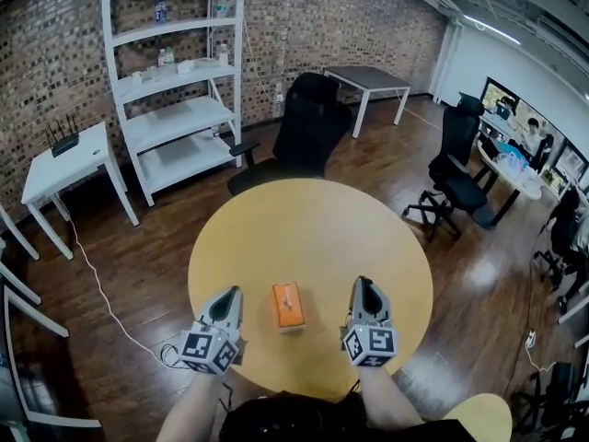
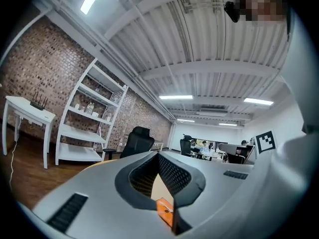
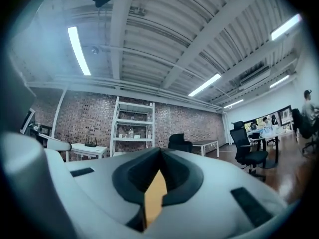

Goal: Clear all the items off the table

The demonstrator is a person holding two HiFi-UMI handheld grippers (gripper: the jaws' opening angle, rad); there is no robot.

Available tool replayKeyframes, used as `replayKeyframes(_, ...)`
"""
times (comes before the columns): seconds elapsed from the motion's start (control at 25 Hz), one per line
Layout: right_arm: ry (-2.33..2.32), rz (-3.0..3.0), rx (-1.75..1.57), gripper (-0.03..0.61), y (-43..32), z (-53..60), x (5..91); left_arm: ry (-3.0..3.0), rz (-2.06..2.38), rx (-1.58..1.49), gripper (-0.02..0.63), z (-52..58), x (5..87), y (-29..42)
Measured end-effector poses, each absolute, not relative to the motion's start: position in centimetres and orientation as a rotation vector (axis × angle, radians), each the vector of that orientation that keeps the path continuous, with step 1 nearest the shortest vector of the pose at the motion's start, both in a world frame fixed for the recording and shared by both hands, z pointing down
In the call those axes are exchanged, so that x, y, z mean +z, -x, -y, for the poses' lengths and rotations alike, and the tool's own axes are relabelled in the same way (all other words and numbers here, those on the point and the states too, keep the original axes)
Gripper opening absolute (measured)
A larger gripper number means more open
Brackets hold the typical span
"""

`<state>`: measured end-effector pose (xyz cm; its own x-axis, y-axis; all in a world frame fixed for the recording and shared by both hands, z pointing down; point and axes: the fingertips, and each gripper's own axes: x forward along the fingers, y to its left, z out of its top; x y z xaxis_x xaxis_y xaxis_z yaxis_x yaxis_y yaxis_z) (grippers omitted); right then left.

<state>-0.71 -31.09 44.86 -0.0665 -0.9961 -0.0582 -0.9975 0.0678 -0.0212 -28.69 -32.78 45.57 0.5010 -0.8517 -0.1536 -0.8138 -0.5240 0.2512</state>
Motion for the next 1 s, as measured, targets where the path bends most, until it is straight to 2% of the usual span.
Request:
replayKeyframes(0.36, 2.095, -2.267, 0.028, 0.003, 1.2, 31.4, 44.9, -2.601, 1.439, -0.425, 0.0, 32.8, 45.1, 29.2)
replayKeyframes(0.6, 2.249, -2.156, 0.053, 0.005, -1.4, 25.6, 42.6, -2.671, 1.3, -0.416, 0.0, 31.8, 42.6, 27.0)
replayKeyframes(0.76, 2.478, -1.903, 0.024, 0.005, -5.9, 18.6, 42.4, -2.695, 1.062, -0.433, 0.0, 32.0, 42.9, 21.9)
replayKeyframes(1.0, 2.773, -1.551, 0.013, 0.005, -13.3, 9.3, 45.3, -2.751, 0.683, -0.396, 0.0, 30.9, 47.2, 9.9)
